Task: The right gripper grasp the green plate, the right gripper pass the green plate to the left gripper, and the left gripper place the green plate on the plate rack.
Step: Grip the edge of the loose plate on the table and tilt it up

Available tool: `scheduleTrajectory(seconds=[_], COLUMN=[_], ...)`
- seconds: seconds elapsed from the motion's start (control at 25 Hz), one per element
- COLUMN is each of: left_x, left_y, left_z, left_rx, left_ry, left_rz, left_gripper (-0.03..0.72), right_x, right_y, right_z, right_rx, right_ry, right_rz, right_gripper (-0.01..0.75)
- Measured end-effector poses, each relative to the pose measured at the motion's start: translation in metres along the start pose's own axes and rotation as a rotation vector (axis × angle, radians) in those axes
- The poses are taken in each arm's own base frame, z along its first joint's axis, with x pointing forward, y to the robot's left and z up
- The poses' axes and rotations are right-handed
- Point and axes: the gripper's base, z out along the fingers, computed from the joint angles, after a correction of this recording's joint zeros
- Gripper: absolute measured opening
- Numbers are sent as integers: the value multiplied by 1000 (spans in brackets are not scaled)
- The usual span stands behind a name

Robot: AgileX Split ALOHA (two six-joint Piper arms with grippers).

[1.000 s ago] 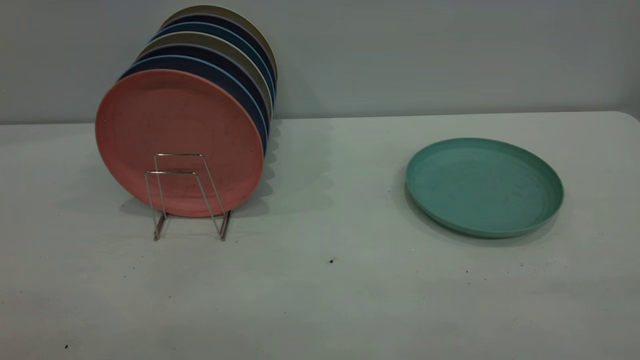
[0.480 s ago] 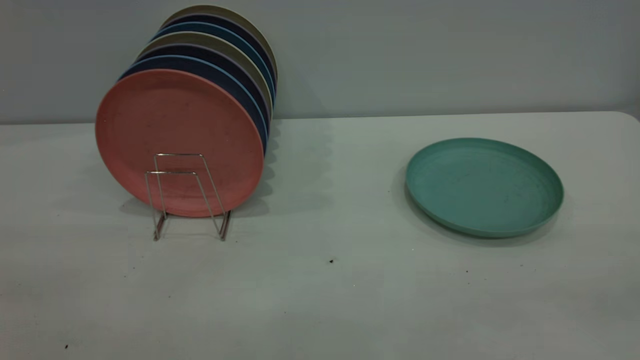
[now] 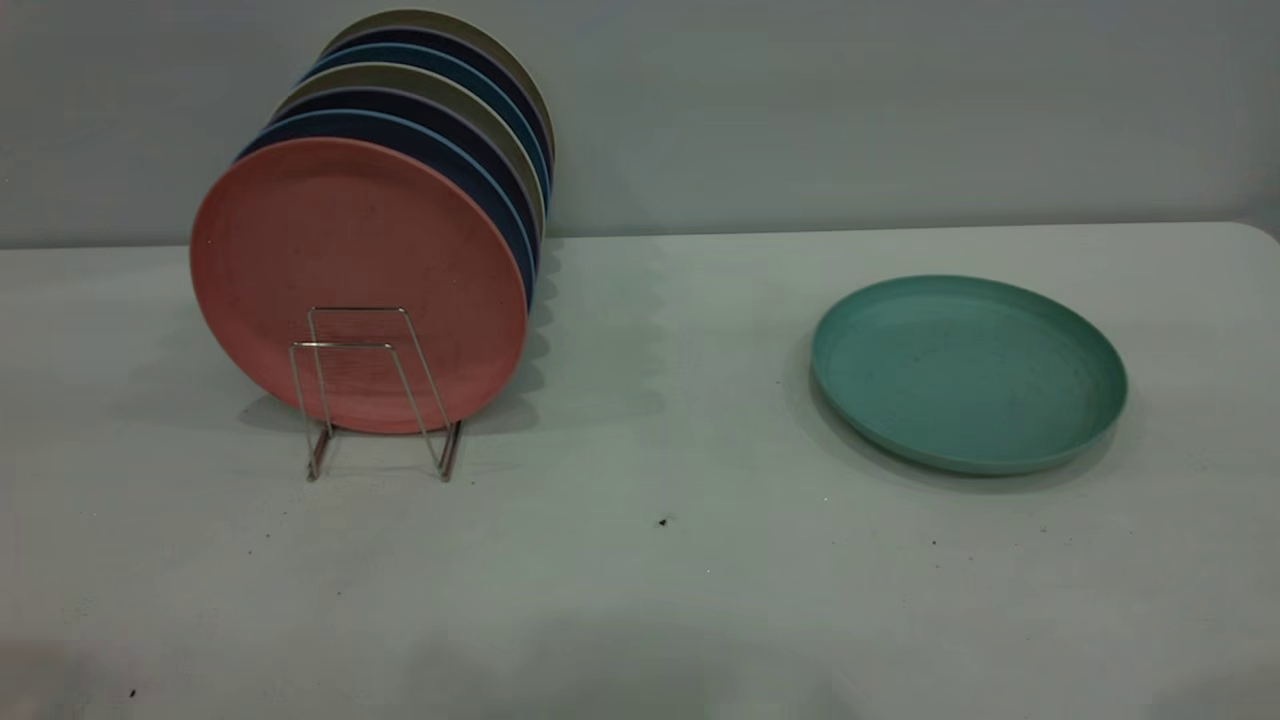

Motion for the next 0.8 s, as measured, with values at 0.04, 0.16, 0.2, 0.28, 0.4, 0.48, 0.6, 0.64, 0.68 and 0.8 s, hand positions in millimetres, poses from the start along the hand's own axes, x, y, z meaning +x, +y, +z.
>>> scheduleTrajectory(seconds=[0.04, 0.16, 0.2, 0.28, 0.4, 0.48, 0.6, 0.64, 0.68, 0.8], left_x=[-5, -15, -17, -20, -24, -27, -28, -28, -28, -29], left_y=[-1, -8, -11, -21, -43, -62, -93, -101, -111, -134], left_z=[9, 39, 50, 70, 94, 108, 129, 136, 144, 163], left_rx=[20, 114, 155, 239, 366, 441, 528, 544, 558, 581], left_ry=[13, 76, 95, 119, 126, 123, 109, 97, 89, 54], left_rz=[3, -7, -7, 3, 46, 75, 104, 108, 109, 113], left_gripper=[545, 545, 545, 545, 545, 545, 545, 545, 545, 545], right_x=[-4, -11, -11, -12, -12, -15, -23, -26, -28, -31], right_y=[-2, -8, -10, -15, -22, -31, -49, -57, -65, -87], right_z=[15, 52, 63, 88, 118, 137, 158, 164, 168, 188], right_rx=[-36, -114, -133, -168, -200, -206, -189, -180, -171, -150], right_ry=[32, 84, 97, 121, 151, 169, 173, 172, 171, 179], right_rz=[9, 37, 49, 78, 110, 128, 174, 190, 206, 248], right_gripper=[538, 538, 538, 538, 538, 538, 539, 538, 538, 538])
